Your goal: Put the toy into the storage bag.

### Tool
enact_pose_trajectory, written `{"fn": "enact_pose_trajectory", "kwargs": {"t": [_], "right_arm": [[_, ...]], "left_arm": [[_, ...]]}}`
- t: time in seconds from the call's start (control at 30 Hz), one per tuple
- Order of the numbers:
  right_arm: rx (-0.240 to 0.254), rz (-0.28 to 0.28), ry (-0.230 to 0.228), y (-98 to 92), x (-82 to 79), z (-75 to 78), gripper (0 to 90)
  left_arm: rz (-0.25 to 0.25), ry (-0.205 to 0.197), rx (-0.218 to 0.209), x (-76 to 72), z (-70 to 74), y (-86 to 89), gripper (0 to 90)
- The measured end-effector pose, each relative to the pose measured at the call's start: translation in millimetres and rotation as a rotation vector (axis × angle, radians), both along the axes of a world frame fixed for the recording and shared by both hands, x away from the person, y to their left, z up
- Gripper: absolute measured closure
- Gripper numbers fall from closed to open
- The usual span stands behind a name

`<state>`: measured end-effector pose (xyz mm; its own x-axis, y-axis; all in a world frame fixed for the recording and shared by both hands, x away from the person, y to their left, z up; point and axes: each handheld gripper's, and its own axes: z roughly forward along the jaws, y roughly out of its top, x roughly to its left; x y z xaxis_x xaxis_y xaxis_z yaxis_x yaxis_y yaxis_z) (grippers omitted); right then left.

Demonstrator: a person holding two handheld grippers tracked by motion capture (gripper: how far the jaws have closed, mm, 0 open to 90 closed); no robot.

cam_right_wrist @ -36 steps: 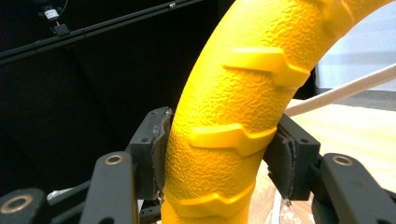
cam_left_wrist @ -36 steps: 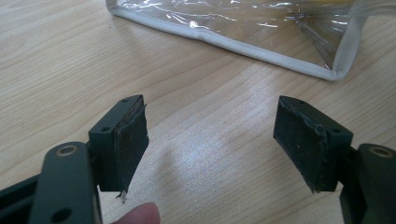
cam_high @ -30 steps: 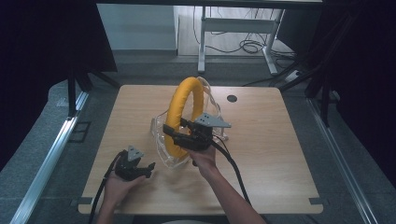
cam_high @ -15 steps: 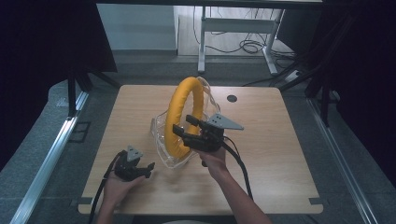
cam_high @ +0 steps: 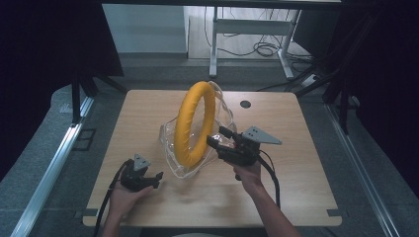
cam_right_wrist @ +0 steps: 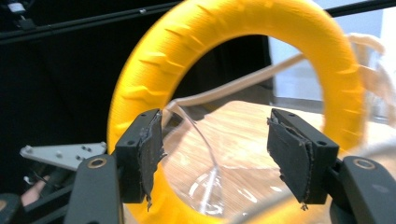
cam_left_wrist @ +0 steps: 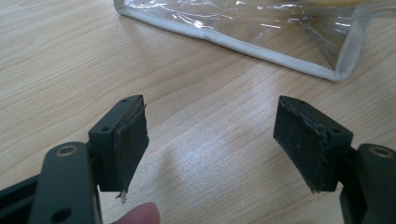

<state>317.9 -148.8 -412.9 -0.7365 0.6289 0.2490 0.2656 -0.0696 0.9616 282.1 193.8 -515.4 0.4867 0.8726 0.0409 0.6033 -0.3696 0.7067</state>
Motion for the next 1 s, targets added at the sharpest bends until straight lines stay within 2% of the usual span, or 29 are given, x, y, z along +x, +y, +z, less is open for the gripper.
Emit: {"fn": "enact_pose_trajectory", "kwargs": {"t": [0.2, 0.47, 0.83, 1.0], "right_arm": [[-0.021, -0.032, 0.02, -24.2, -0.8, -11.3, 36.9], [-0.059, -0.062, 0.021, -48.6, -2.8, -25.8, 37.8], [-0.107, -0.137, 0.074, -89.2, -1.2, -55.6, 38.2], [-0.107, -0.163, 0.112, -103.3, -0.3, -70.2, 38.3]], "left_arm": [[0.001, 0.001, 0.005, 0.1, 0.2, 0.7, 26.2], [0.002, 0.002, 0.005, 0.1, -0.3, 0.8, 26.2], [-0.001, 0.008, 0.011, 0.4, -1.4, 0.6, 26.2], [0.002, 0.007, 0.008, 0.5, -2.3, -0.5, 26.1]]}}
